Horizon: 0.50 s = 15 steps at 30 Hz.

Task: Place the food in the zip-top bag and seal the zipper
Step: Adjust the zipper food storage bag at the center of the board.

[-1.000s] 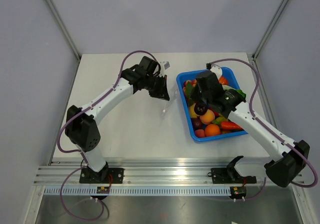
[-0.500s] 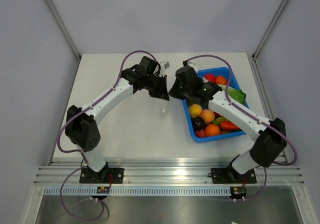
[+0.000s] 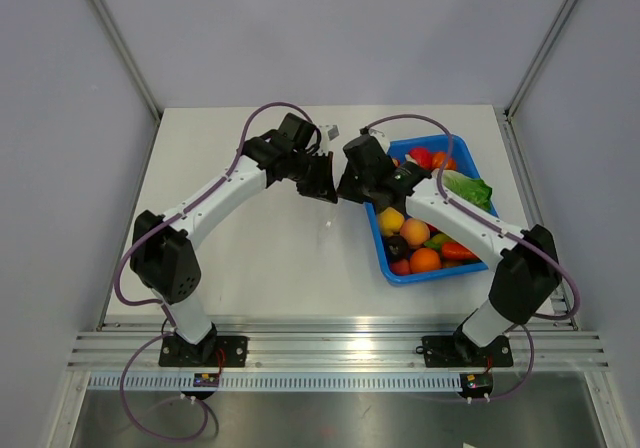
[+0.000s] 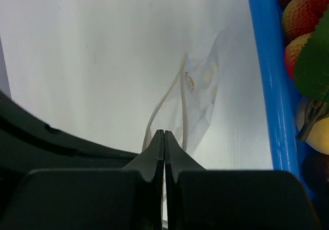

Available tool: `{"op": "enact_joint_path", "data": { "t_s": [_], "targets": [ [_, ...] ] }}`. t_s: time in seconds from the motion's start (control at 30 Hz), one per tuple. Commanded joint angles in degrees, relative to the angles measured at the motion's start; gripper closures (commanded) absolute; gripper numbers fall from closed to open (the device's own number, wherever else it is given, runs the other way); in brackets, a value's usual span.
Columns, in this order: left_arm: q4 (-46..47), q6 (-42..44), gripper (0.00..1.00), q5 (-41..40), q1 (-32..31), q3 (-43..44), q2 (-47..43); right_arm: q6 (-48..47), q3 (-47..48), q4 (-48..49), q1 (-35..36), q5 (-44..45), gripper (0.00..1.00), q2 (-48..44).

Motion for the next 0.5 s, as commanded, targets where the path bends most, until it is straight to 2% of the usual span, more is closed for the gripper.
{"op": "enact_joint_path", "data": {
  "t_s": [0.0, 0.33, 0.4, 0.47],
  "targets": [
    [2.5, 0.2, 1.00, 1.4, -0.1, 1.6, -1.5, 0.8, 1.1, 1.4, 0.6, -3.1, 1.00, 2.6],
    [2.3, 0.8, 1.00, 0.6, -0.1, 1.2, -2.3, 0.1, 2.1, 2.3, 0.7, -8.2, 1.00, 6.7],
    [2.1, 1.0, 1.00, 0.5, 0.1, 1.2, -2.9, 0.2, 2.7, 0.8, 0.6, -7.0, 0.92, 7.8],
    [1.9, 1.1, 1.00, 0.5, 0.4, 1.1, -3.2, 0.2, 3.3, -1.2, 0.7, -5.9, 0.80, 8.5]
  ]
}}
